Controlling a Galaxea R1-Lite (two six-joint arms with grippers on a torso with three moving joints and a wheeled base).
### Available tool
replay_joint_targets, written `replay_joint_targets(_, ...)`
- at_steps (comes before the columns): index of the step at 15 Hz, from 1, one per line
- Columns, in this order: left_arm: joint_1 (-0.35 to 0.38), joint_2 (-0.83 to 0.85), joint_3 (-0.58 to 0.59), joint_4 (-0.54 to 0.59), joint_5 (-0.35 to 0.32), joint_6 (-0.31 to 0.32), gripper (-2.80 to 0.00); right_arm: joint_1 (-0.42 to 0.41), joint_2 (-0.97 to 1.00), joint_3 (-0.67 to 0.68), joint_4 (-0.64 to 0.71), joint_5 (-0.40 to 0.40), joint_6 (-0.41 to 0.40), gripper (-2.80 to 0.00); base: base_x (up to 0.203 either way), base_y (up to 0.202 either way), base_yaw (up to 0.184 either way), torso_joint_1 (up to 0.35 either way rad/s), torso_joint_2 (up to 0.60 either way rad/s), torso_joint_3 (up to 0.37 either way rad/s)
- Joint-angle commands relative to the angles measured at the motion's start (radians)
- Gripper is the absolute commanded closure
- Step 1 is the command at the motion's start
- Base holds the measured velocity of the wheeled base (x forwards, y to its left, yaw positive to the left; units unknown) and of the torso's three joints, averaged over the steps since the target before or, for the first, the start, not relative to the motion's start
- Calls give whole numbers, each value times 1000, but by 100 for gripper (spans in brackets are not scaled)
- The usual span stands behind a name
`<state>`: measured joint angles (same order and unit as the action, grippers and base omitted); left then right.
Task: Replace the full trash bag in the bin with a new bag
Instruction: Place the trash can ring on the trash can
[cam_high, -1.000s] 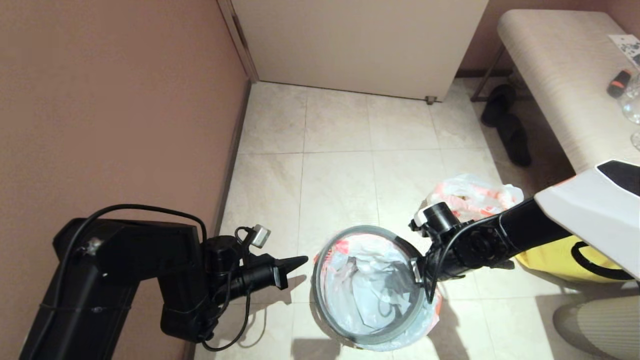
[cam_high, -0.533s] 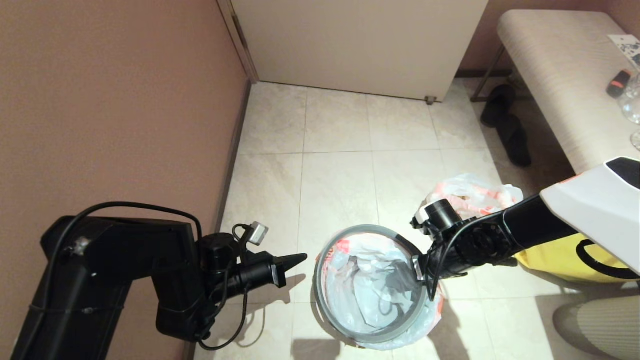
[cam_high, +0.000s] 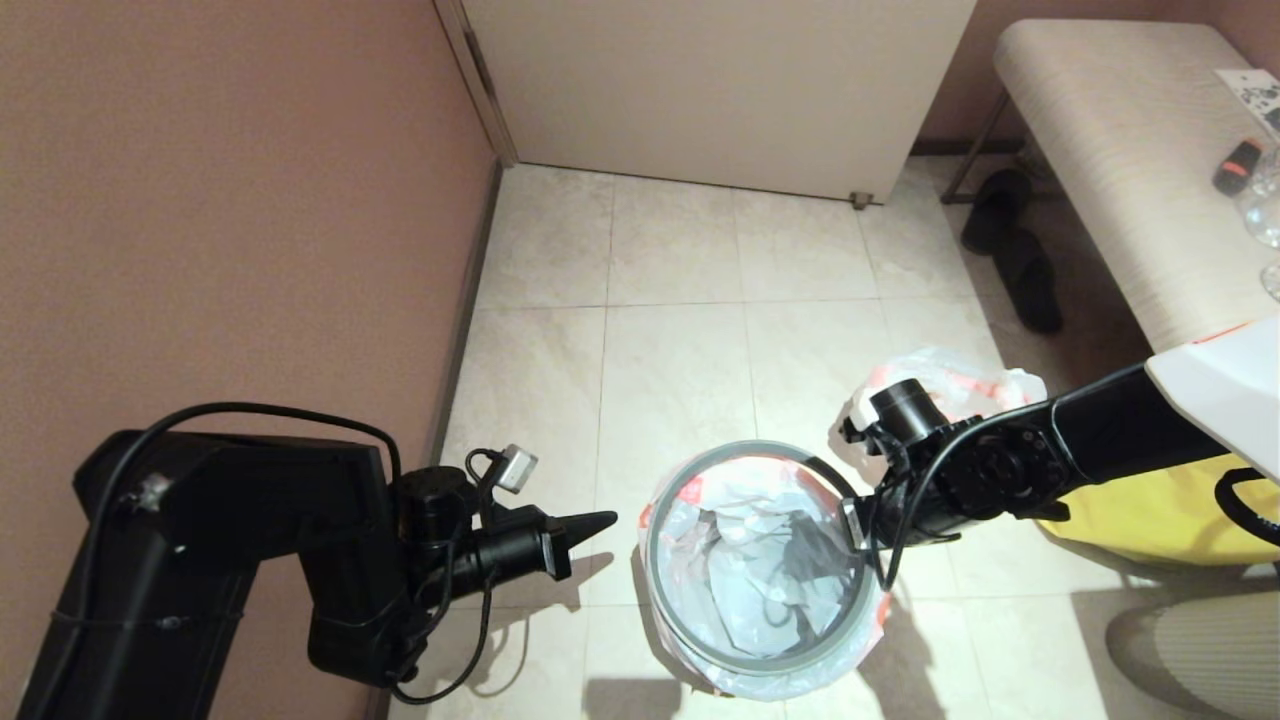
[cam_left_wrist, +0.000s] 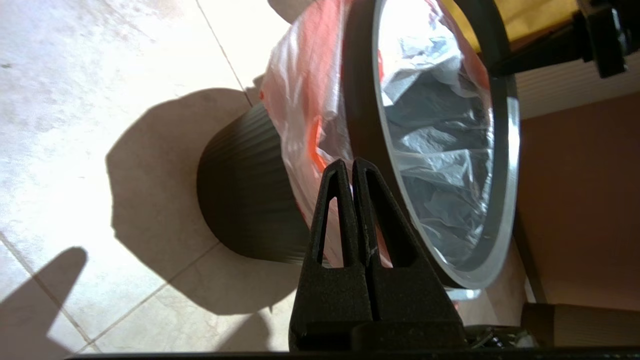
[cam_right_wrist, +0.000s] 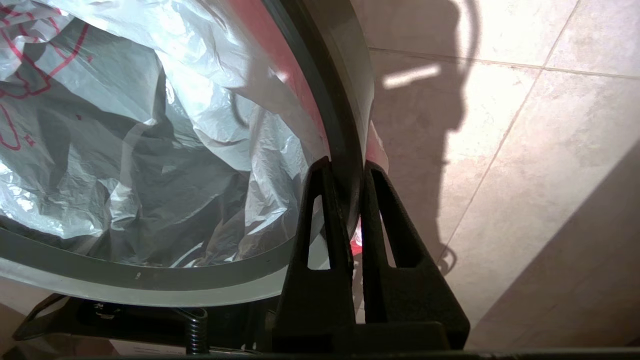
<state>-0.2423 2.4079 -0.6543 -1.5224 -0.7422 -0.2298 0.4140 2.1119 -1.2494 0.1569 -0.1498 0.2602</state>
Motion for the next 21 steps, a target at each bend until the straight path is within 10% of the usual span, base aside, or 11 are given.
replay_joint_targets(1, 2, -6, 4, -48, -6, -2, 0, 0, -17, 0, 2, 16, 5, 0, 0, 0, 0, 0, 0, 0)
replay_joint_targets(21, -141, -110, -4, 188, 107, 0, 0, -20, -1, 61, -31, 8, 2, 0, 0, 0, 0, 0, 0, 0)
